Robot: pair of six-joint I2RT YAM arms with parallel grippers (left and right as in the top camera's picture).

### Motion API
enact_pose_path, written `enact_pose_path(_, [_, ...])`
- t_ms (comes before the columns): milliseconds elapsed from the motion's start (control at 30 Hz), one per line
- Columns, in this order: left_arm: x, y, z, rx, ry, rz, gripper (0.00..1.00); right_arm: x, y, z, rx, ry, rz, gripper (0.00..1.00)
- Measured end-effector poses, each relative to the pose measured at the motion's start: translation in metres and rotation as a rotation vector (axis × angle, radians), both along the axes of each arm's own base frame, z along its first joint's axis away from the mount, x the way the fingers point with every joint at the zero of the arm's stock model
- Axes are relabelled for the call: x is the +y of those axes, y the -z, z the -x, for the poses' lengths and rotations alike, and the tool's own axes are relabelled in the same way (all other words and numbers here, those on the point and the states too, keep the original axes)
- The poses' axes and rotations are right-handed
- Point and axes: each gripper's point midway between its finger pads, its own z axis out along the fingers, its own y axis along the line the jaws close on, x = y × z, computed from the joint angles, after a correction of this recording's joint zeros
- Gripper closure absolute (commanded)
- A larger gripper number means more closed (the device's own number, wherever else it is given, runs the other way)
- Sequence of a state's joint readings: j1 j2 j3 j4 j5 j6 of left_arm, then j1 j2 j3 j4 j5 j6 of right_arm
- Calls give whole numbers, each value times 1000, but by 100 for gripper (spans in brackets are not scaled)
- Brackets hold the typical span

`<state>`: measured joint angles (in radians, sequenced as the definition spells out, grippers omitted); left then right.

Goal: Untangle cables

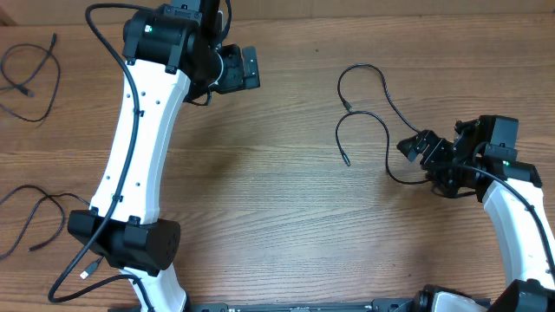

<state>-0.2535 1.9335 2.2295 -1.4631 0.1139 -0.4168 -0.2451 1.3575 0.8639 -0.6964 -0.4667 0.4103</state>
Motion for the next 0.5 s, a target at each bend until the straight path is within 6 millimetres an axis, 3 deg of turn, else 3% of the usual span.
enact_pose_path(133, [7,1,0,3,-18,-18,0,35,-27,-19,-149,-125,-125,0])
enact_pose_path(233, [9,1,-1,0,-24,-33,0,87,-45,-19,-231,-304,-211,0])
enact_pose_path(400, [20,4,2,11,-45,-90,0,174,-44,16,-205,-571,-219,0])
enact_pose_path(500, [29,5,2,17,-63,-110,1,198,-28,42,-130,-649,-148,0])
